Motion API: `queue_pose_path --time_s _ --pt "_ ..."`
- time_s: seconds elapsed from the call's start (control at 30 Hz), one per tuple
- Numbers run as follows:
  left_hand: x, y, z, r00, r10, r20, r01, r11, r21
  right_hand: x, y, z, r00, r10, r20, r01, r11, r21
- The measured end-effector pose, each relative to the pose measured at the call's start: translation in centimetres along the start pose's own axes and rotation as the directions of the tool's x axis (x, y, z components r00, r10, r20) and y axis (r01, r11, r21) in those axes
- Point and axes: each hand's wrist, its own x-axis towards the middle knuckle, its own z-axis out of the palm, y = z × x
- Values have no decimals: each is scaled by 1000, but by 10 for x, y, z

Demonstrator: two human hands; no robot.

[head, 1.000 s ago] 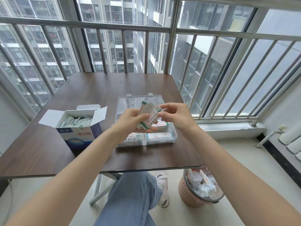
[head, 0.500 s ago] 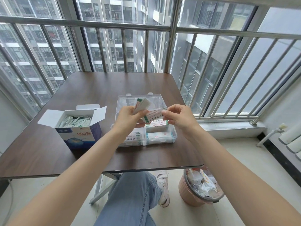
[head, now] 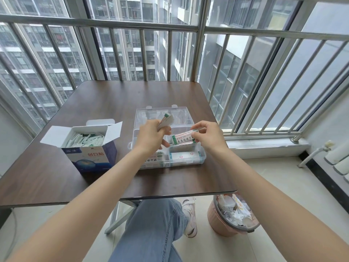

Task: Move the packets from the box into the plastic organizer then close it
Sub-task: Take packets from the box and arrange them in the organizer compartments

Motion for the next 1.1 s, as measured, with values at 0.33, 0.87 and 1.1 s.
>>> queue_pose_path --time_s 0.33,0.87,1.1 --pt "2 -1 2 995 39 89 -55 980 192 -4 -3 3 996 -84 32 89 962 -258" --pt "1 5 0 976 116 183 -189 868 459 -2 1 6 985 -136 103 167 890 -425" --pt "2 1 5 974 140 176 -212 832 513 1 1 6 980 -125 156 177 905 -388"
